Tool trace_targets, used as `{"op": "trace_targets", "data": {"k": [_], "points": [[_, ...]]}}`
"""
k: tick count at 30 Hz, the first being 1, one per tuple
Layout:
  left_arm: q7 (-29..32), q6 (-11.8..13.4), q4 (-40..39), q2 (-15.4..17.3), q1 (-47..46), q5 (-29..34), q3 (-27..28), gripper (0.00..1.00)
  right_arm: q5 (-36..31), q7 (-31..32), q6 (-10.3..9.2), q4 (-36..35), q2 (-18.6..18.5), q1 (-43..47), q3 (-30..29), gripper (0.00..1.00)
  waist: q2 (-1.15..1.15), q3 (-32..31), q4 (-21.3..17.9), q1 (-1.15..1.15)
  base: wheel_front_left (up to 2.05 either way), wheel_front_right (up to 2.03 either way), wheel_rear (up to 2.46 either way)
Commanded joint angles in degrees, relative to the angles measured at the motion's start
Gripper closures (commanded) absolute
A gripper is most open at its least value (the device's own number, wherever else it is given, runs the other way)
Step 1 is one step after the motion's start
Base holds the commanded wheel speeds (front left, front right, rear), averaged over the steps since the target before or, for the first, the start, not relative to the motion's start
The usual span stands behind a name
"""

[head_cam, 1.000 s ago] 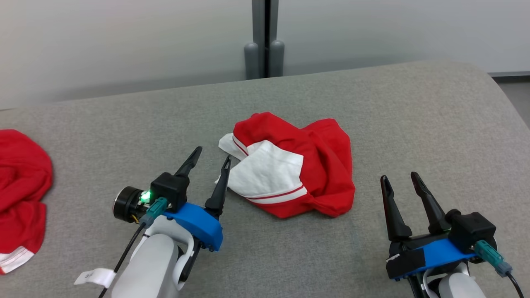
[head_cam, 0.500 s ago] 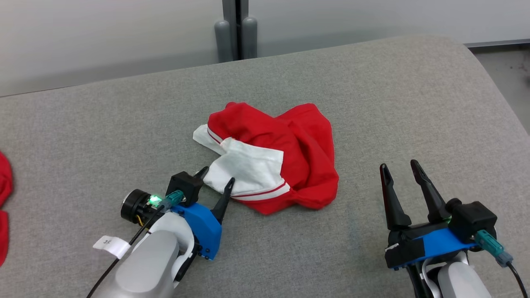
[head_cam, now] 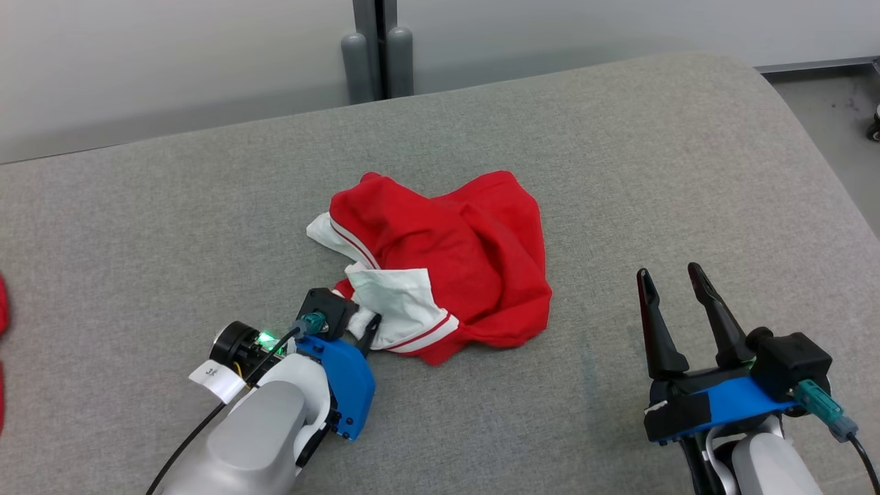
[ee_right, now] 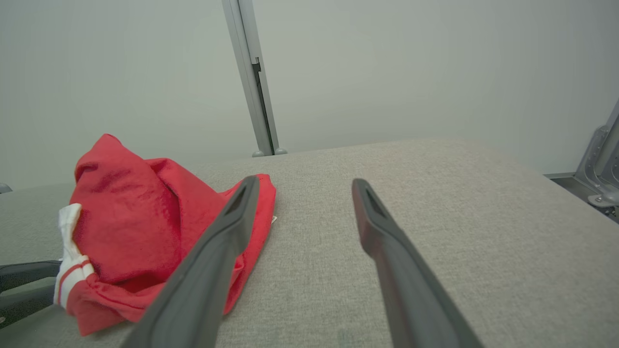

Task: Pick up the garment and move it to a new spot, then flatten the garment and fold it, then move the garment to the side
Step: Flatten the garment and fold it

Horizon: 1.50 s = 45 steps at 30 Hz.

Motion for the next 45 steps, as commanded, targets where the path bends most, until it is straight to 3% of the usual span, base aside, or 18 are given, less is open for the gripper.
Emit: {"op": "trace_targets", "data": {"k": [1, 10, 16, 26, 33, 34, 35, 45], "points": [[0.5, -0.01, 1.47, 0.36, 1.01, -0.32, -0.68, 1.0, -0.49, -0.22, 0.11, -0.08, -0.24, -0.02, -0.25, 0.0, 0.0, -0.1, 0.27, 0.0, 0.0, 0.0, 0.0], [-7.77, 0.08, 4.15, -0.34, -0.3, -4.0, 0.3, 1.0, -0.47, -0.21, 0.11, 0.05, -0.25, 1.32, -1.01, 0.0, 0.0, -2.22, 4.19, 0.0, 0.0, 0.0, 0.0], [-10.28, 1.76, 1.94, 1.5, 1.46, -4.47, 3.49, 1.0, -0.25, -0.22, 0.11, 0.08, -0.25, 2.57, -1.37, 0.0, 0.0, -4.3, 7.51, 0.0, 0.0, 0.0, 0.0], [-10.37, 9.25, -17.42, 9.58, 15.24, -2.32, 16.78, 1.0, -0.02, -0.22, 0.09, 0.27, -0.25, 4.25, -2.28, 0.0, 0.0, -5.89, 12.23, 0.0, 0.0, 0.0, 0.0], [-10.37, 11.07, -26.38, 9.23, 26.16, -0.9, 22.65, 1.0, -0.46, -0.21, 0.08, 0.67, -0.23, 4.22, -2.34, 0.0, 0.0, -6.02, 13.91, 0.0, 0.0, 0.0, 0.0], [-10.37, 11.24, -27.29, 8.89, 26.88, -0.37, 23.41, 0.24, -0.49, -0.22, 0.08, 0.76, -0.24, 4.2, -2.24, 0.0, 0.0, -6.08, 14.01, 0.0, 0.0, 0.0, 0.0], [-10.38, 11.37, -28.27, 8.48, 27.47, 0.27, 24.04, 0.0, -0.53, -0.22, 0.08, 0.87, -0.26, 4.19, -2.23, 0.0, 0.0, -6.2, 14.11, 0.0, 0.0, 0.0, 0.0], [-10.33, 11.68, -42.39, 3.89, 31.22, 10.07, 36.74, 0.0, -0.57, -0.22, 0.08, 1.83, -0.25, 4.74, -2.1, 0.0, 0.0, -8.39, 13.25, 0.0, 0.0, 0.0, 0.0]]}}
